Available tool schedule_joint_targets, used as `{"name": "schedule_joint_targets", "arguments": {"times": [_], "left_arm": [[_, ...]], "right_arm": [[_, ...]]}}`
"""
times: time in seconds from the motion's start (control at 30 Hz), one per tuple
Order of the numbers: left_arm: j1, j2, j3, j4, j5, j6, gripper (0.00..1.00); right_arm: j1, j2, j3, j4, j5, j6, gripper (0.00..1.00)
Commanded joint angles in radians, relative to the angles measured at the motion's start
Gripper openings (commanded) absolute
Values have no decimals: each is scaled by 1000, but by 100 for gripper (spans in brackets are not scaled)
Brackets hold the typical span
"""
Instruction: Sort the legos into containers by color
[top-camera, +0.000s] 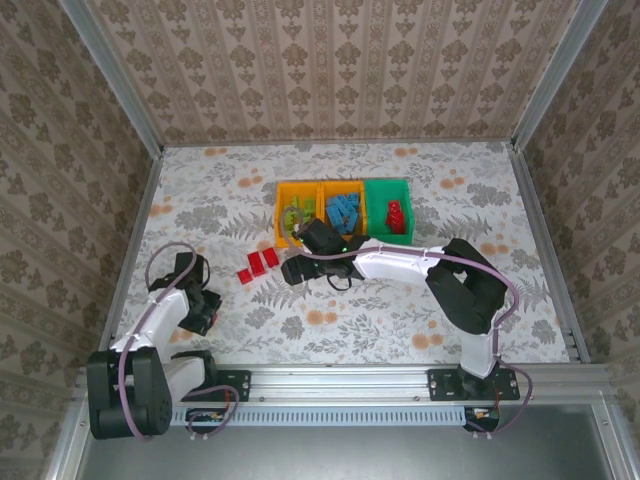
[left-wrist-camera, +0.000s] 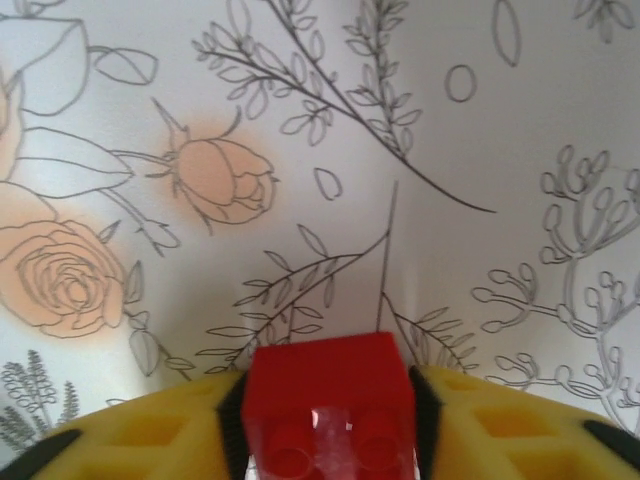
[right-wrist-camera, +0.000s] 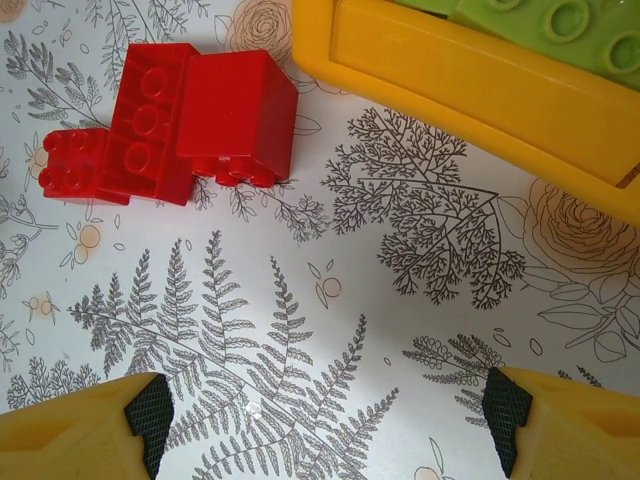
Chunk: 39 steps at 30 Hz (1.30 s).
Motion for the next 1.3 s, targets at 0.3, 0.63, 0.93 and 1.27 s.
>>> {"name": "schedule_joint_targets", "arguments": {"times": [0.3,0.63,0.93,1.27], "left_arm": [[-60,74,72,271,72,90,34],[-379,131,347,197,-112,141,33],[-642,529,828,274,-72,409,34],[-753,1095,1534,206,151,616,32]], "right_arm": [[-14,-100,-59,-7,87,16,84],[-174,-385,-259,-7,130,44,86],[-468,-611,-424,-125,130,65,87],[-664,-716,-543,-206,44,128,88]]}}
